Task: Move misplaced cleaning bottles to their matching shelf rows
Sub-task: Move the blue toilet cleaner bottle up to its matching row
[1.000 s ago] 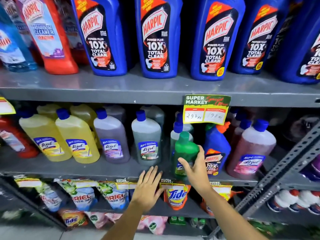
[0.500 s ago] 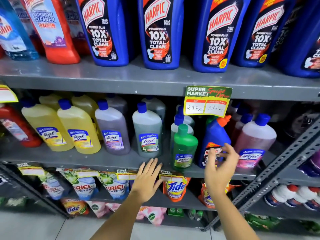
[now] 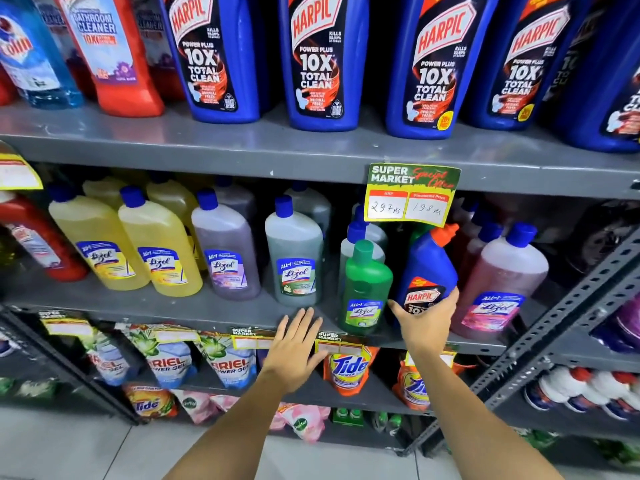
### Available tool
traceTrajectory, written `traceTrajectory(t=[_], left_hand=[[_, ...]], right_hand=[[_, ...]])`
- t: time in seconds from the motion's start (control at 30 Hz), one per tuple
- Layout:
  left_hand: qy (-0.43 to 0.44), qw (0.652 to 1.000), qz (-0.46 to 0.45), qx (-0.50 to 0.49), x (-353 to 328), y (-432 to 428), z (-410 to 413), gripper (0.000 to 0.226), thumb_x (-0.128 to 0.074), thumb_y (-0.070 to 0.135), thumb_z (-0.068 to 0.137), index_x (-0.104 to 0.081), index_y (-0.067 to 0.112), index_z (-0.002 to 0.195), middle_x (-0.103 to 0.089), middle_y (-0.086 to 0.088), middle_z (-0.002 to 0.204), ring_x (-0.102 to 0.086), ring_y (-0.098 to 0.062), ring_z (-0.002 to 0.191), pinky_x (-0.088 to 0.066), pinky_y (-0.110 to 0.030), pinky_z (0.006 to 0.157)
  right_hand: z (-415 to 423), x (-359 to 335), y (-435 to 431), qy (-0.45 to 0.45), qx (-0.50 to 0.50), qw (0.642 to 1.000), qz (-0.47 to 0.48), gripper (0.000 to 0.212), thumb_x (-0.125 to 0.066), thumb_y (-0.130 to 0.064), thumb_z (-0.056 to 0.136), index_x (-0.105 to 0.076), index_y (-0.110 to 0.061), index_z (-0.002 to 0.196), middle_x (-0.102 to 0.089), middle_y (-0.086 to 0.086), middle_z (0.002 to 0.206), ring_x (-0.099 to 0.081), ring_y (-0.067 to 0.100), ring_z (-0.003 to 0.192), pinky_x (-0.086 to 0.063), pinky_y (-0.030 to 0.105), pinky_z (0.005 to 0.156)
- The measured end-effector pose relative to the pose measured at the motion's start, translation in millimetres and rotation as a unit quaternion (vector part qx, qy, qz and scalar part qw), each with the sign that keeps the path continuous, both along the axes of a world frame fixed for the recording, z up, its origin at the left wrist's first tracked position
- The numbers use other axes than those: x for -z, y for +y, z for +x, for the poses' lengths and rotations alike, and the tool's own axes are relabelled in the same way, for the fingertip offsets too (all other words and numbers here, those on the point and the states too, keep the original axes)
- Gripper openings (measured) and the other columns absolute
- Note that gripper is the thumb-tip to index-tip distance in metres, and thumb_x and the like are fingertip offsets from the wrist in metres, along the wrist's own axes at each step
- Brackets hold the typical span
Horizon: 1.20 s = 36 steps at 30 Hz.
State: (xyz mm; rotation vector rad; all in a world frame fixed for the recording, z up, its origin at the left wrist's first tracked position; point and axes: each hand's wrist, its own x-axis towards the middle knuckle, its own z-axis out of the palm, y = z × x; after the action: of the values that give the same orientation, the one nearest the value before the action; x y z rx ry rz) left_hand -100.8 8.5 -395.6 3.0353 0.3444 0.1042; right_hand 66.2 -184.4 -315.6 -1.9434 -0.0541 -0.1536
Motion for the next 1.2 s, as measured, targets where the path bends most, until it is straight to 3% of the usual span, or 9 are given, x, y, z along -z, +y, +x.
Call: traceTrajectory(t=[0.17, 0.33, 0.47, 0.53, 0.67, 0.73, 0.9, 1.0, 1.2], left_hand=[[-0.05, 0.998, -0.034, 0.019, -10, -9, -9, 0.079, -0.001, 0.066, 0.097, -0.021, 0.014, 0.154, -0.011, 0.0, 0.161, 0.003, -0.017, 0.147, -0.017, -0.052, 0.116], [-0.223, 0.97, -0.016, 0.098, -74, -30, -11, 0.057, -0.031, 0.046, 0.102, -0.032, 0.012, 0.149, -0.018, -0.002, 0.16, -0.023, -0.023, 0.143, -0.032, -0.047, 0.11], [-0.408, 0.9, 0.002, 0.152, -186, -37, 9, 0.051, -0.028, 0.039, 0.103, -0.038, 0.008, 0.142, -0.028, -0.012, 0.154, -0.035, -0.033, 0.135, -0.023, -0.039, 0.112], [-0.463, 0.872, 0.036, 0.153, -241, -34, 22, 0.05, -0.028, 0.036, 0.103, -0.041, 0.006, 0.14, -0.034, -0.015, 0.152, -0.036, -0.034, 0.135, -0.024, -0.039, 0.111], [-0.435, 0.886, 0.111, 0.114, -309, -20, 52, 0.053, -0.034, 0.038, 0.101, -0.05, 0.003, 0.137, -0.041, -0.013, 0.15, -0.038, -0.03, 0.136, -0.026, -0.041, 0.11], [-0.398, 0.905, 0.123, 0.085, -318, -15, 63, 0.054, -0.035, 0.042, 0.1, -0.056, 0.003, 0.132, -0.05, -0.014, 0.143, -0.045, -0.029, 0.132, -0.029, -0.042, 0.109], [-0.429, 0.89, 0.146, 0.058, -314, -15, 70, 0.043, -0.043, 0.037, 0.099, -0.068, 0.006, 0.113, -0.069, -0.01, 0.114, -0.062, -0.028, 0.105, -0.038, -0.041, 0.099], [-0.436, 0.888, 0.139, 0.05, -313, -14, 71, 0.043, -0.044, 0.039, 0.099, -0.069, 0.008, 0.113, -0.071, -0.008, 0.111, -0.064, -0.025, 0.101, -0.039, -0.037, 0.095], [-0.443, 0.888, 0.121, 0.038, -312, -15, 73, 0.042, -0.045, 0.04, 0.098, -0.07, 0.009, 0.113, -0.071, -0.007, 0.112, -0.064, -0.024, 0.104, -0.044, -0.04, 0.093]], right_hand=[[-3, 0, -2, 0.026, 0.029, 0.999, -0.009, 0.11, -0.092, -0.032, 0.057, -0.028, -0.012, 0.145, -0.051, 0.01, 0.14, -0.054, 0.034, 0.125, -0.045, 0.046, 0.101], [-44, -19, -31, 0.007, 0.022, 1.0, 0.017, 0.11, -0.095, -0.035, 0.05, -0.034, -0.013, 0.139, -0.059, 0.009, 0.132, -0.058, 0.031, 0.118, -0.047, 0.043, 0.098], [-75, -74, -60, -0.061, -0.011, 0.997, 0.039, 0.088, -0.098, -0.028, 0.047, -0.044, -0.019, 0.115, -0.062, -0.004, 0.1, -0.058, 0.025, 0.093, -0.042, 0.032, 0.08], [-82, -113, -68, -0.114, -0.036, 0.991, 0.066, 0.089, -0.099, -0.027, 0.043, -0.043, -0.026, 0.112, -0.06, -0.008, 0.101, -0.058, 0.018, 0.094, -0.041, 0.029, 0.083], [-71, -195, -75, -0.214, -0.067, 0.968, 0.115, 0.094, -0.1, -0.027, 0.038, -0.042, -0.029, 0.113, -0.06, -0.02, 0.102, -0.06, -0.015, 0.089, -0.045, 0.006, 0.08], [-60, -238, -76, -0.256, -0.064, 0.958, 0.111, 0.092, -0.096, -0.035, 0.041, -0.042, -0.025, 0.115, -0.06, -0.019, 0.103, -0.059, -0.014, 0.087, -0.039, 0.0, 0.078], [-20, -313, -72, -0.296, -0.039, 0.953, 0.048, 0.103, -0.09, -0.055, 0.041, -0.047, -0.014, 0.125, -0.066, 0.001, 0.12, -0.062, 0.021, 0.111, -0.048, 0.033, 0.096], [3, -335, -66, -0.287, -0.03, 0.957, -0.003, 0.099, -0.093, -0.048, 0.049, -0.046, -0.012, 0.128, -0.063, 0.006, 0.127, -0.058, 0.025, 0.118, -0.04, 0.027, 0.092], [45, -340, -51, -0.203, -0.019, 0.977, -0.06, 0.109, -0.087, -0.062, 0.047, -0.04, -0.006, 0.128, -0.06, 0.014, 0.127, -0.057, 0.035, 0.117, -0.047, 0.045, 0.091]])
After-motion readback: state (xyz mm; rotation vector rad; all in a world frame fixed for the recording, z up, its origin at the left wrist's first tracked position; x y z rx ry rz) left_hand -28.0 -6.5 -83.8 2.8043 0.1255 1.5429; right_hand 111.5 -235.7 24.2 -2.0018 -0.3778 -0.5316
